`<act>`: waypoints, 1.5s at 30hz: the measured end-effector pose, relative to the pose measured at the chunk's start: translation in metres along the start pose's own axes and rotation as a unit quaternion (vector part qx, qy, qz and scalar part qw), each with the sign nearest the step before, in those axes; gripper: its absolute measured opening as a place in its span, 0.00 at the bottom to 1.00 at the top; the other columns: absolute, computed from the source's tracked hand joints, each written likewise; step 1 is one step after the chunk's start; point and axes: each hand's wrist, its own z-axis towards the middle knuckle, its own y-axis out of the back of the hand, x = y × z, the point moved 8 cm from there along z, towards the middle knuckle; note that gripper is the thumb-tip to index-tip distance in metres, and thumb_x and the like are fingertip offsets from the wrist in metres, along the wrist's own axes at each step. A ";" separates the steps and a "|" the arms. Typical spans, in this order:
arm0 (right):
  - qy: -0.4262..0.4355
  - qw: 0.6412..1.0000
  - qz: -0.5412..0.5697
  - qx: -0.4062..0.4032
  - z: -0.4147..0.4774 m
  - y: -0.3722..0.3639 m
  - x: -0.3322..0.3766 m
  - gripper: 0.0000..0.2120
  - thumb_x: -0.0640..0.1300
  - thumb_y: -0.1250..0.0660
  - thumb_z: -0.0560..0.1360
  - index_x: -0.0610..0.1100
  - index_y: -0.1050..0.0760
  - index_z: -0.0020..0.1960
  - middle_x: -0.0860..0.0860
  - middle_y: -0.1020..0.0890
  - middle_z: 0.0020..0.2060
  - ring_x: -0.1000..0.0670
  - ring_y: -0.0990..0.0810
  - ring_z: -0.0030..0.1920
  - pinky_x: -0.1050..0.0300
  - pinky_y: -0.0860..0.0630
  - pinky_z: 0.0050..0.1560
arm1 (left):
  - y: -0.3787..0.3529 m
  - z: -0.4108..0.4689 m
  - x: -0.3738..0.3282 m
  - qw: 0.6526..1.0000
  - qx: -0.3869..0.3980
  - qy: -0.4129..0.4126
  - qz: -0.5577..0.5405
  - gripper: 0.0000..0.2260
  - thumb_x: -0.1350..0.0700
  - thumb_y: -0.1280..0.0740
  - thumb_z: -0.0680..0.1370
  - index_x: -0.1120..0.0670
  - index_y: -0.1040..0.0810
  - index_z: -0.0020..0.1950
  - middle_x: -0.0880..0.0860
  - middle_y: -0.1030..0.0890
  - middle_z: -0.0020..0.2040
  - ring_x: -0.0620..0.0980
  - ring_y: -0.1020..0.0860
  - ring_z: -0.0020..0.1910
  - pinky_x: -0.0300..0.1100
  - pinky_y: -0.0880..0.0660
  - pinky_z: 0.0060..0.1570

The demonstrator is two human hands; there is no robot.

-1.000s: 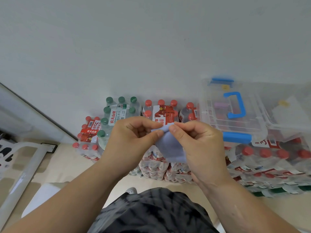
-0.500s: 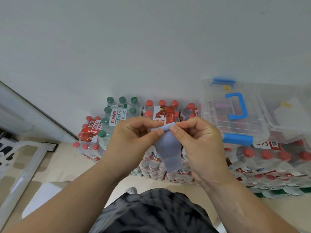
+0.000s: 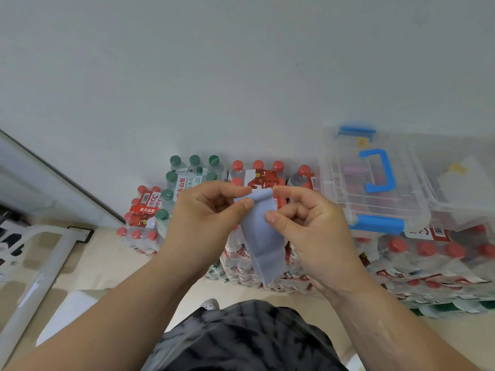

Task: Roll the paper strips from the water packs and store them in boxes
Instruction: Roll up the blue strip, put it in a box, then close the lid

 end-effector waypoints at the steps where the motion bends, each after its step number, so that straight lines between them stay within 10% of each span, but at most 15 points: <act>1: 0.007 1.000 -0.005 0.003 0.000 -0.001 0.002 0.17 0.35 0.26 0.74 0.53 0.20 0.58 0.53 0.17 0.32 0.52 0.16 0.40 0.61 0.18 0.52 | -0.001 0.000 -0.001 1.000 -0.005 0.000 0.006 0.10 0.65 0.27 0.74 0.49 0.14 0.43 0.57 0.14 0.41 0.57 0.17 0.41 0.56 0.19 0.46; 12: -0.025 0.997 0.045 0.057 0.006 -0.001 -0.007 0.23 0.34 0.24 0.71 0.53 0.21 0.62 0.54 0.19 0.30 0.54 0.20 0.37 0.55 0.19 0.51 | -0.009 -0.003 0.003 0.994 -0.007 0.057 -0.093 0.06 0.66 0.30 0.76 0.57 0.16 0.42 0.51 0.15 0.35 0.44 0.20 0.32 0.35 0.26 0.31; 20: -0.054 0.991 0.071 0.102 0.004 -0.004 -0.008 0.18 0.46 0.25 0.66 0.40 0.16 0.53 0.39 0.13 0.45 0.36 0.14 0.50 0.34 0.19 0.54 | -0.010 0.000 0.003 0.990 0.038 0.066 -0.120 0.04 0.57 0.26 0.70 0.54 0.14 0.43 0.66 0.16 0.48 0.60 0.23 0.45 0.55 0.29 0.44; 25: -0.022 0.993 -0.014 0.114 0.006 -0.006 -0.010 0.24 0.52 0.24 0.73 0.29 0.23 0.47 0.27 0.22 0.46 0.27 0.23 0.48 0.26 0.24 0.49 | -0.008 0.002 -0.002 0.992 0.037 0.061 -0.109 0.03 0.55 0.27 0.70 0.49 0.14 0.41 0.54 0.14 0.42 0.51 0.20 0.41 0.47 0.25 0.41; 30: -0.002 0.994 -0.041 0.100 0.010 -0.005 -0.010 0.16 0.49 0.26 0.74 0.35 0.23 0.40 0.31 0.23 0.41 0.44 0.26 0.39 0.46 0.28 0.43 | 0.001 0.003 -0.004 0.999 -0.002 0.016 -0.034 0.10 0.63 0.27 0.75 0.49 0.14 0.41 0.56 0.14 0.41 0.50 0.20 0.39 0.45 0.23 0.39; 36: 0.007 0.994 -0.068 0.081 0.005 -0.001 -0.005 0.07 0.43 0.27 0.76 0.39 0.19 0.42 0.36 0.19 0.41 0.35 0.21 0.45 0.35 0.22 0.47 | 0.001 -0.002 -0.003 0.999 -0.013 -0.005 0.032 0.10 0.67 0.25 0.72 0.51 0.14 0.41 0.54 0.14 0.40 0.55 0.16 0.43 0.47 0.18 0.46; 45: -0.031 0.999 -0.002 0.037 -0.005 -0.003 0.003 0.08 0.53 0.29 0.73 0.54 0.13 0.40 0.54 0.13 0.41 0.50 0.17 0.47 0.41 0.19 0.55 | -0.011 -0.011 -0.004 0.996 0.042 -0.027 0.069 0.05 0.65 0.25 0.73 0.56 0.13 0.42 0.53 0.14 0.39 0.57 0.16 0.40 0.52 0.18 0.43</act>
